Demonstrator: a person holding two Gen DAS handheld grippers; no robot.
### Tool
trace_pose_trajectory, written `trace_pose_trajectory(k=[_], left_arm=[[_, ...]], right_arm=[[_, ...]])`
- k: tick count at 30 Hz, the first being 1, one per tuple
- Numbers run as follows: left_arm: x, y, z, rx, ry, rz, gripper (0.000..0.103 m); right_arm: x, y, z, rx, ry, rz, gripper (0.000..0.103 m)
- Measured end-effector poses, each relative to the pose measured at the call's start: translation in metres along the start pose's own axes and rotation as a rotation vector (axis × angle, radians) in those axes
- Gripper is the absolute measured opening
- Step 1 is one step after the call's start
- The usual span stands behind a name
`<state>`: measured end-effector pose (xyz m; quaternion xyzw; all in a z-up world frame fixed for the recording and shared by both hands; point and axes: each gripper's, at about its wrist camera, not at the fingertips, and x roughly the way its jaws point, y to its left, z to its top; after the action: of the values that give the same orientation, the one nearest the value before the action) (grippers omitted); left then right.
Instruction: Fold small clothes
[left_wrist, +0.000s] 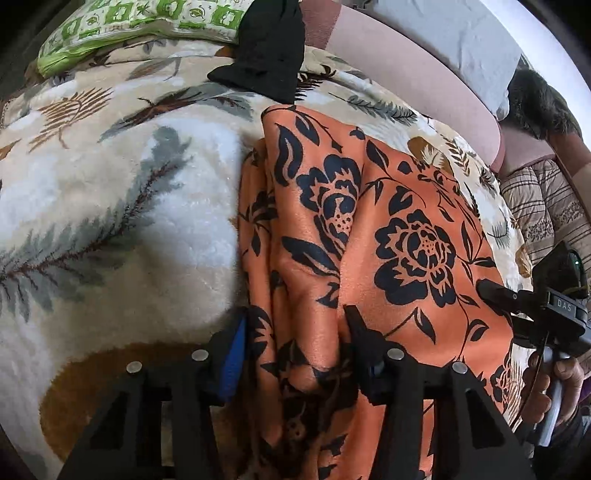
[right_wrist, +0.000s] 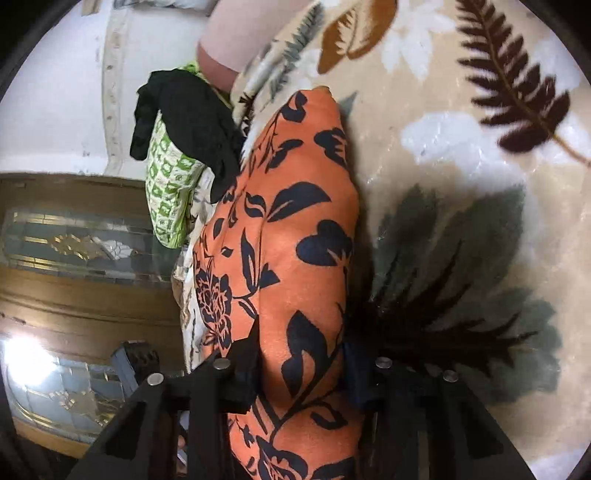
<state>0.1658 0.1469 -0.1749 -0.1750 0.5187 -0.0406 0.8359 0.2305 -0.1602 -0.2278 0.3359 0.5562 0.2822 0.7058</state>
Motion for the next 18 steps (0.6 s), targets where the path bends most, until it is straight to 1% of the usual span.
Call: trace_pose_trajectory(k=[1, 2, 3, 4, 5, 6, 7, 8, 10, 11, 12, 15, 18], left_arm=[[-0.002, 0.001, 0.002, -0.014, 0.004, -0.008, 0.053], [-0.005, 0.001, 0.004, -0.031, 0.003, -0.015, 0.053], [-0.01, -0.001, 0.006, -0.035, -0.01, -0.007, 0.054], [-0.014, -0.001, 0.007, -0.027, -0.018, 0.003, 0.056], [-0.018, -0.006, 0.008, -0.008, -0.036, 0.022, 0.063], [-0.019, -0.009, 0.008, 0.002, -0.043, 0.025, 0.069], [-0.02, -0.011, 0.009, 0.01, -0.051, 0.024, 0.08], [-0.017, -0.012, 0.01, 0.011, -0.052, 0.032, 0.082], [-0.004, -0.009, 0.01, 0.003, -0.02, 0.093, 0.082], [0.004, -0.005, 0.009, -0.014, -0.004, 0.086, 0.082], [0.004, -0.004, 0.009, -0.023, -0.02, 0.078, 0.082], [0.003, -0.005, 0.009, -0.013, -0.022, 0.081, 0.081], [0.005, -0.006, 0.01, -0.01, -0.022, 0.074, 0.08]], right_arm=[[0.0, 0.003, 0.0, -0.021, -0.001, -0.006, 0.047], [-0.001, 0.003, 0.001, -0.009, -0.002, -0.005, 0.051], [-0.003, 0.002, 0.002, 0.013, -0.008, 0.011, 0.063], [-0.005, 0.0, 0.004, 0.028, -0.026, 0.029, 0.072], [-0.007, 0.0, 0.005, 0.032, -0.043, 0.032, 0.072], [-0.008, 0.0, 0.006, 0.032, -0.054, 0.027, 0.072], [-0.006, 0.0, 0.007, 0.033, -0.053, 0.023, 0.072], [-0.004, -0.001, 0.007, 0.036, -0.043, 0.025, 0.072], [0.005, -0.002, 0.004, 0.041, -0.011, 0.026, 0.072], [0.009, -0.002, 0.003, 0.038, 0.002, 0.02, 0.072], [0.01, -0.002, 0.001, 0.029, -0.001, 0.018, 0.072], [0.012, 0.002, 0.0, 0.006, -0.006, 0.004, 0.072], [0.018, 0.009, 0.001, -0.033, 0.015, -0.025, 0.072]])
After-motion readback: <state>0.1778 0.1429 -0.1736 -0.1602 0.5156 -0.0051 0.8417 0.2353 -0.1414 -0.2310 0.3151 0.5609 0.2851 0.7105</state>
